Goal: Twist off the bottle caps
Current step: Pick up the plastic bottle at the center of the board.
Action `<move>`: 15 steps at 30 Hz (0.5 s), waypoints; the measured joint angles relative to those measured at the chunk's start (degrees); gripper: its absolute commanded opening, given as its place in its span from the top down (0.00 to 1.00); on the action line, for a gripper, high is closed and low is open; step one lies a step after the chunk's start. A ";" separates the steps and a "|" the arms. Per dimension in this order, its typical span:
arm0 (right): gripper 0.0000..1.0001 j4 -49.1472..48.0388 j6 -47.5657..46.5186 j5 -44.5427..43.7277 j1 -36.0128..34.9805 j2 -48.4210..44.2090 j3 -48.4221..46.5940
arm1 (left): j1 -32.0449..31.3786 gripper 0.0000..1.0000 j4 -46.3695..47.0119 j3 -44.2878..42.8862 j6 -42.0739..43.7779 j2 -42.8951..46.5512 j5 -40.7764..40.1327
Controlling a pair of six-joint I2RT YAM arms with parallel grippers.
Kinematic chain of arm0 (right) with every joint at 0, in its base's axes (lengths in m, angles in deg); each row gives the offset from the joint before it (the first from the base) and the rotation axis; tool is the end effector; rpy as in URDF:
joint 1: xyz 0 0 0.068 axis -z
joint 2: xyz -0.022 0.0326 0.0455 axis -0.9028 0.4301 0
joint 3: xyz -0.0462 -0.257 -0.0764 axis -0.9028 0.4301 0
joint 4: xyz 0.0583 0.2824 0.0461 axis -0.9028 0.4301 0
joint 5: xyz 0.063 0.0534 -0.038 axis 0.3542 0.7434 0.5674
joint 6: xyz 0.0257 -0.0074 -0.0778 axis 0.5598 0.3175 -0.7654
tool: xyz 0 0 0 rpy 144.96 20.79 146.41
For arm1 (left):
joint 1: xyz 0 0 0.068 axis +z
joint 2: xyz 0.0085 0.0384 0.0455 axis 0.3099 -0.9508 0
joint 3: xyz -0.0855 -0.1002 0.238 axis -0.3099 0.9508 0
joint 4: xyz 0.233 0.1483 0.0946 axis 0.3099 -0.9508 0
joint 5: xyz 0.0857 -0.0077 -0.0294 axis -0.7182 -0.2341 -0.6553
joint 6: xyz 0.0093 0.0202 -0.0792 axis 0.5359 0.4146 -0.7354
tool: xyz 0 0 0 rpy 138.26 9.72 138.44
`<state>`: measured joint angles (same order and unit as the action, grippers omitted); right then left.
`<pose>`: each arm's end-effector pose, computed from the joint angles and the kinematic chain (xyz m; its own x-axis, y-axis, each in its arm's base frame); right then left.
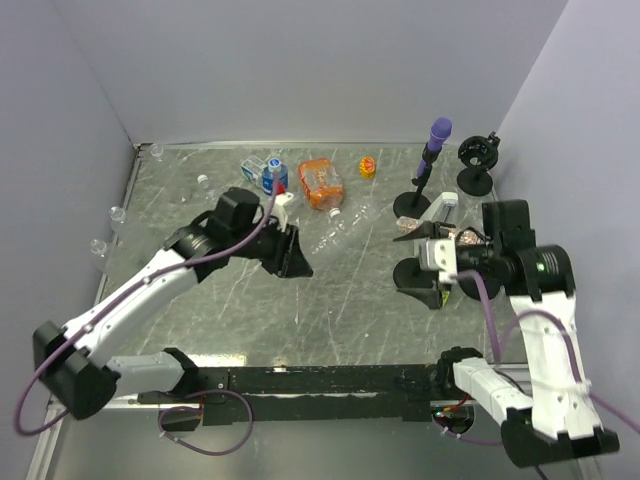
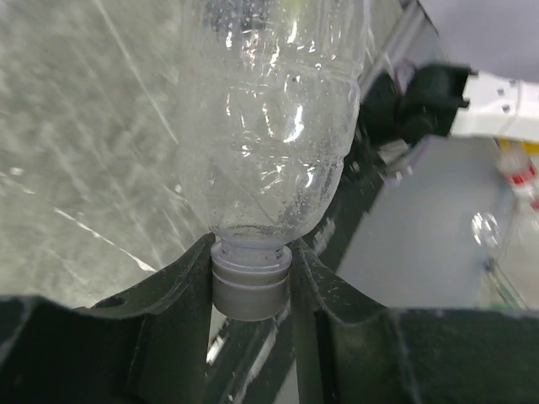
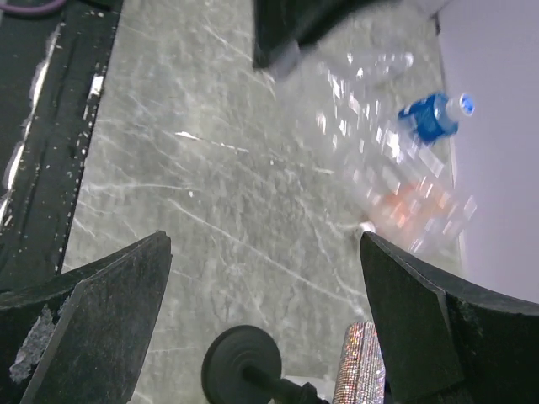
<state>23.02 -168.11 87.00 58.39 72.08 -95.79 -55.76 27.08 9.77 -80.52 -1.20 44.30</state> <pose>0.1596 0.0826 0.3996 0.4696 -0.3662 -0.8033 -0.8713 -0.0456 -0.4886 0.2201 -0.2169 0.3222 -0.6970 0.1744 -0.6955 0.6712 0.5000 -0.5473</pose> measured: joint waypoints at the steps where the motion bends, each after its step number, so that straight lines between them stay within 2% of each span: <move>1: 0.01 0.04 -0.22 -0.09 -0.50 -1.05 -0.28 | -0.04 0.99 -1.33 -1.20 0.79 -1.92 1.64; 3: 0.01 0.72 0.00 -0.85 -2.64 -2.86 -0.31 | -0.17 0.99 -4.24 -4.09 2.58 -6.19 5.09; 7: 0.01 1.03 2.97 -5.90 -11.34 -3.30 0.94 | -1.70 0.99 -9.11 -9.20 4.92 -13.29 9.73; 15: 0.01 -2.95 8.66 -18.18 -21.44 4.57 1.68 | -8.46 0.99 -13.62 -13.81 5.64 -21.14 14.12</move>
<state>20.07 -159.46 68.82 36.95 76.64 -94.10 -64.22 13.46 -4.04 -74.88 -22.33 58.42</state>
